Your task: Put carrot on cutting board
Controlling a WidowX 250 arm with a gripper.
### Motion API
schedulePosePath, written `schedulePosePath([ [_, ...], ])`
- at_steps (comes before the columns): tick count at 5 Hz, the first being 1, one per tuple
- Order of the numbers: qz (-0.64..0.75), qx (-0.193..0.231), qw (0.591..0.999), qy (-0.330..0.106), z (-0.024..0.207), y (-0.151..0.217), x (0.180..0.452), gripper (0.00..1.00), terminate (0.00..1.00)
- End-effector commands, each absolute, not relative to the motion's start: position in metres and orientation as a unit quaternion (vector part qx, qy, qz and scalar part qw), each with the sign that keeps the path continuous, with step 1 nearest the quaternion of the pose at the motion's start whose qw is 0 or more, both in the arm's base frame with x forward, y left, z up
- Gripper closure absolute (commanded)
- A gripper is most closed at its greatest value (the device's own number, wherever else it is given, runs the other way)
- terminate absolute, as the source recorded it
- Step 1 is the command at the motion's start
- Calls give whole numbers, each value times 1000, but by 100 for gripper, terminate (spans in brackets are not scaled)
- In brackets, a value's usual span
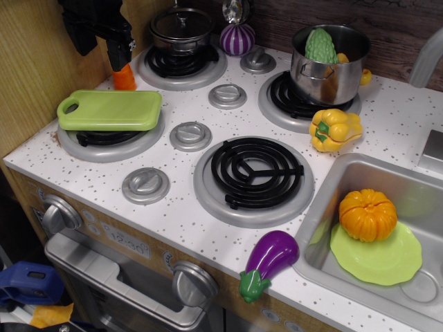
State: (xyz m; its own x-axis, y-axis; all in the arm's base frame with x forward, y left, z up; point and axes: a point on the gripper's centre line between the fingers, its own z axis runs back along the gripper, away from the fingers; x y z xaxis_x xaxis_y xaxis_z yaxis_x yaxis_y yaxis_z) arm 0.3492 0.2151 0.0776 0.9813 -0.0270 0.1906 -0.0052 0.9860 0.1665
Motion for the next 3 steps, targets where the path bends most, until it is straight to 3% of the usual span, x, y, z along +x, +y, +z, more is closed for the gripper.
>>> schedulePosePath([
  [1,-5,83,992,-97,78,215,349,0,0],
  [3,9,141,983,-120,74,228,359,0,0],
])
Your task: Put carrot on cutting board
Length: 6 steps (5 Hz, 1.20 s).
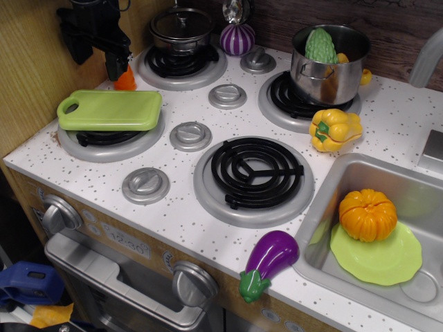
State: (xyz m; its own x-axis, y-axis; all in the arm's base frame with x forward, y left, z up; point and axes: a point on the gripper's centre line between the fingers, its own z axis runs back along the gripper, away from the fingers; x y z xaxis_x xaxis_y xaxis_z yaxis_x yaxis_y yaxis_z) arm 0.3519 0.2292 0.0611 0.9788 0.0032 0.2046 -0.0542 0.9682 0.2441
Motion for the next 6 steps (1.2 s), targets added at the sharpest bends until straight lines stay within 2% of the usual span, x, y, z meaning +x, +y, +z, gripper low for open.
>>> schedulePosePath([
  [1,10,158,978,-138,72,232,367,0,0],
  [4,-12,152,971,-184,56,241,383,0,0],
  [6,-30,133,969,-207,43,248,391,0,0],
])
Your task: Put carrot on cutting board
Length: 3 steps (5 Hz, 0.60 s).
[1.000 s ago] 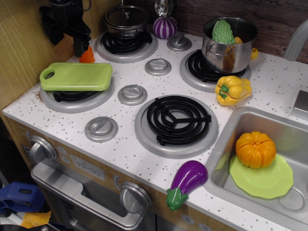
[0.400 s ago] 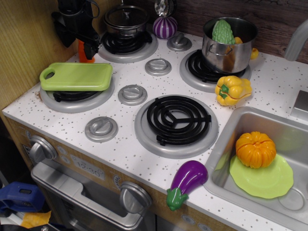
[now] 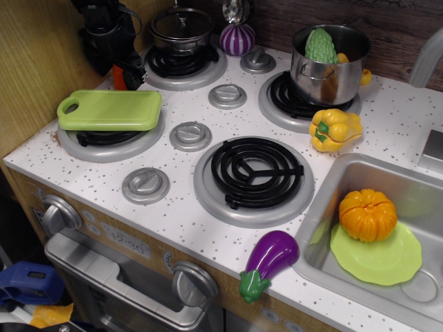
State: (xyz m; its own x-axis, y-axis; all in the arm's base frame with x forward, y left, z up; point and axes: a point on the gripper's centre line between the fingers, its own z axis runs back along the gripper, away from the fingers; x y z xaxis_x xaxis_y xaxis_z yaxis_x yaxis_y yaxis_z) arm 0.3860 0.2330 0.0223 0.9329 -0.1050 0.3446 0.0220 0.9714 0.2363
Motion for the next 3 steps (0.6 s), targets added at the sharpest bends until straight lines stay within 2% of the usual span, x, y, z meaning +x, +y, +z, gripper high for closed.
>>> schedulePosePath([
  [1,-29,132,968,-211,41,250,396,0,0],
  [2,-33,125,969,-209,48,249,402,100,0],
  [3,-36,130,971,-196,64,246,403,100,0],
])
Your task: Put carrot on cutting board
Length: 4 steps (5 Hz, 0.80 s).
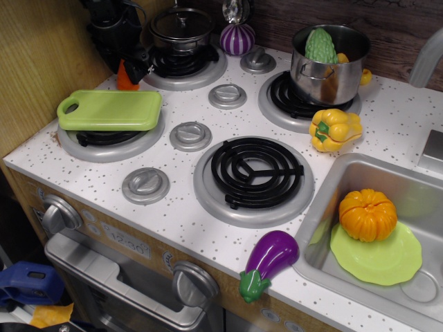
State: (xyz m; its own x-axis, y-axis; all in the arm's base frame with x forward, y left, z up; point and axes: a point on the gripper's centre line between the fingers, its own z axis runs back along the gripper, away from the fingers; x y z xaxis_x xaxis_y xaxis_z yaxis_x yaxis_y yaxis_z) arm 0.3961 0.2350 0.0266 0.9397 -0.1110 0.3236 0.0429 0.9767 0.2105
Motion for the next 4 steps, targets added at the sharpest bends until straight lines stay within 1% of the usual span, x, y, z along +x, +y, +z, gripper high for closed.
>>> schedulePosePath([
  [1,-30,154,971,-183,78,244,402,100,0],
  [2,-26,169,971,-170,90,243,393,0,0],
  [3,-9,189,970,-155,99,232,379,100,0],
  [4,3,193,971,-143,106,223,366,100,0],
])
